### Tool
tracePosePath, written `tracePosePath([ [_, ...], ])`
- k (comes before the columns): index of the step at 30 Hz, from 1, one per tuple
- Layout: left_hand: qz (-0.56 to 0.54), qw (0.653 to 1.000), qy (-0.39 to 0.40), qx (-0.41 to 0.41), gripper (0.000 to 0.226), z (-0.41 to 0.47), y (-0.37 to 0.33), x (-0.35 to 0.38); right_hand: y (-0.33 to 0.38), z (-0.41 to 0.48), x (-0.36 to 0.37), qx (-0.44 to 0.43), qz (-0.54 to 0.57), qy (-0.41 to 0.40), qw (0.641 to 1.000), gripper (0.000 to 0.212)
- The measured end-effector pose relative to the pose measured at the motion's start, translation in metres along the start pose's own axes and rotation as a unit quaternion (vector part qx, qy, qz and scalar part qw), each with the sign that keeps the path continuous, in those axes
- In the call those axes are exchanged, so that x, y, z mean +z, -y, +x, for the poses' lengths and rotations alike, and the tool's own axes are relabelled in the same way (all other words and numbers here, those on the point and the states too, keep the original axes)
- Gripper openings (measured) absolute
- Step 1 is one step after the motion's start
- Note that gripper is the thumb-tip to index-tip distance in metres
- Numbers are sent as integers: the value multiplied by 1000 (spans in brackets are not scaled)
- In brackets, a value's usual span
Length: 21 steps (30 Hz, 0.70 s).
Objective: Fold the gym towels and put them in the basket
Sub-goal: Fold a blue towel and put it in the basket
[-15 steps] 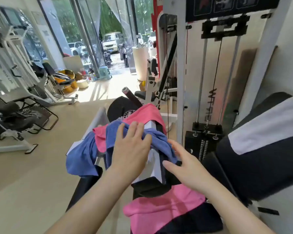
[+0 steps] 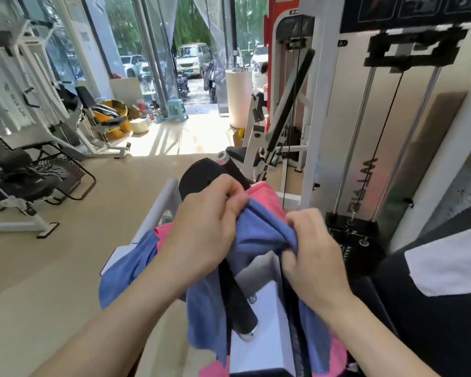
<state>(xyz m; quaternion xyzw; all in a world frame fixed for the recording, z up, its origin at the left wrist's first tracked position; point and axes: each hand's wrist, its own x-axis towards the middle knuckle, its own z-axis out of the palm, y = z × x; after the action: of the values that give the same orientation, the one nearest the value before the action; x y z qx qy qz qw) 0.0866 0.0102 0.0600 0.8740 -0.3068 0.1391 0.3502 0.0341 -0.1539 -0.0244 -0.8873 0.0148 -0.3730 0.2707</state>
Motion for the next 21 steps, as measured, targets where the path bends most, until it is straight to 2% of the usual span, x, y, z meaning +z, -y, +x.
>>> tracePosePath([
  [2, -176, 981, 37, -78, 22, 8, -17, -1, -12, 23, -24, 80, 43, -5, 996, 28],
  [3, -272, 955, 41, -116, 24, 14, -26, 4, -19, 32, -40, 102, 89, 44, 990, 24],
  [4, -358, 922, 50, -137, 21, 14, -36, 9, -29, 39, -59, 112, 149, 130, 974, 24],
  [5, -398, 906, 69, -123, 14, 6, -37, 14, -40, 43, -81, 125, 220, 229, 940, 28],
  [6, -429, 887, 95, -145, 17, 2, -46, 20, -52, 44, -102, 152, 299, 310, 890, 31],
  [7, -449, 866, 149, -162, 19, -1, -56, 30, -65, 43, -119, 187, 361, 354, 842, 32],
  [8, -490, 834, 195, -162, 18, -6, -72, 41, -78, 40, -130, 224, 391, 357, 818, 33],
  [9, -532, 794, 236, -177, 13, -9, -93, 54, -90, 34, -138, 246, 388, 340, 820, 35],
  [11, -570, 764, 256, -162, 22, -21, -107, 75, -108, 19, -149, 221, 247, 280, 901, 35],
  [12, -538, 794, 234, -157, 23, -27, -108, 87, -112, 10, -155, 199, 184, 253, 929, 40],
  [13, -498, 826, 211, -161, 19, -25, -109, 100, -110, 1, -163, 185, 183, 240, 935, 47],
  [15, -437, 861, 213, -153, 18, -22, -123, 117, -93, -18, -180, 152, 273, 254, 915, 56],
  [18, -409, 864, 272, -108, 29, -24, -151, 133, -80, -38, -183, 91, 267, 294, 913, 61],
  [21, -421, 863, 242, -137, 47, -28, -171, 146, -99, -55, -178, 173, 362, 234, 885, 39],
])
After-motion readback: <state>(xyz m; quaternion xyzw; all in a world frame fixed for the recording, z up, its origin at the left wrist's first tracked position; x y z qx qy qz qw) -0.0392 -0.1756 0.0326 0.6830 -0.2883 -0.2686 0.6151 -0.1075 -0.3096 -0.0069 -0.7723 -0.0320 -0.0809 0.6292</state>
